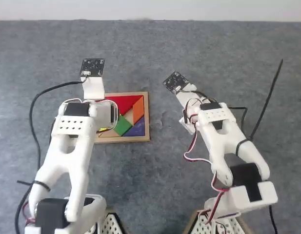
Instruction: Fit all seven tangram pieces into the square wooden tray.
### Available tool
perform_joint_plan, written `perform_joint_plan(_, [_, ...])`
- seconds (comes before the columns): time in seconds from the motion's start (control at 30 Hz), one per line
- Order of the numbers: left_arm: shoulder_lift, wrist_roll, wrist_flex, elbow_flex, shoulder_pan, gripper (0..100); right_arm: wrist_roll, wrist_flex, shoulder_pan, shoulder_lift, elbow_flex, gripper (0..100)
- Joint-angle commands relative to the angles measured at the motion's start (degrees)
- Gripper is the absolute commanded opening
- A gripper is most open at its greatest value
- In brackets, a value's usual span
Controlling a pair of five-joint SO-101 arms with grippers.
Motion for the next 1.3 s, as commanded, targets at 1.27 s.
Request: perform_joint_plan(1.27, [-2.5,0.4,-2.3,0.4,-0.2,17,4.0,14.2,2.6,20.7,-29.2,15.7])
